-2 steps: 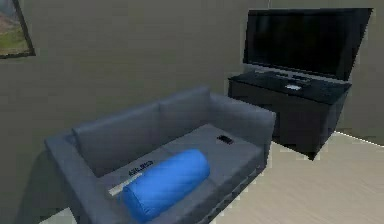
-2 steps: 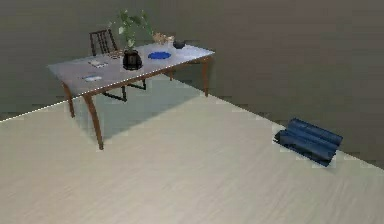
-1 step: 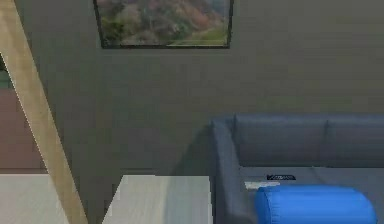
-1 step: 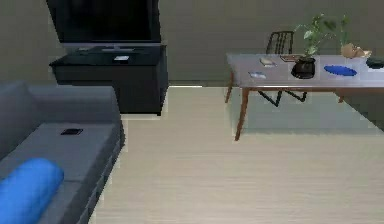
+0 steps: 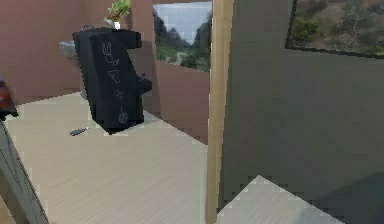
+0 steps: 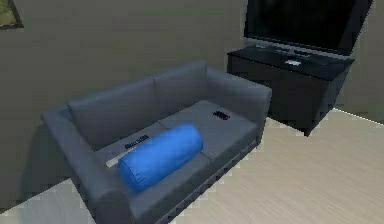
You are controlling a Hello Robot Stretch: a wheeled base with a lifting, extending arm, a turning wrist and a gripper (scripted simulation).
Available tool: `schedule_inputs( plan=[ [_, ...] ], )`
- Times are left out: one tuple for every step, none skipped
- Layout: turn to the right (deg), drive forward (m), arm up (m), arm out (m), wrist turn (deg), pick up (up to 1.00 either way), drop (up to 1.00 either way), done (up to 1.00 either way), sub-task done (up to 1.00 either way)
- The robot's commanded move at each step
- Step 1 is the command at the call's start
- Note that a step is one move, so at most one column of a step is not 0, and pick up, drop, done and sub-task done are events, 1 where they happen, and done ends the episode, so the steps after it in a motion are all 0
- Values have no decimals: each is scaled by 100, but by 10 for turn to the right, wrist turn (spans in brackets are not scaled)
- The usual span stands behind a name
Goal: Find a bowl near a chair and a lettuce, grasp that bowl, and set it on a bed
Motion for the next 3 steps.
schedule_inputs(
  plan=[
    [0,25,0,0,0,0,0,0,0],
    [-150,0,0,0,0,0,0,0,0],
    [0,25,0,0,0,0,0,0,0]
  ],
)
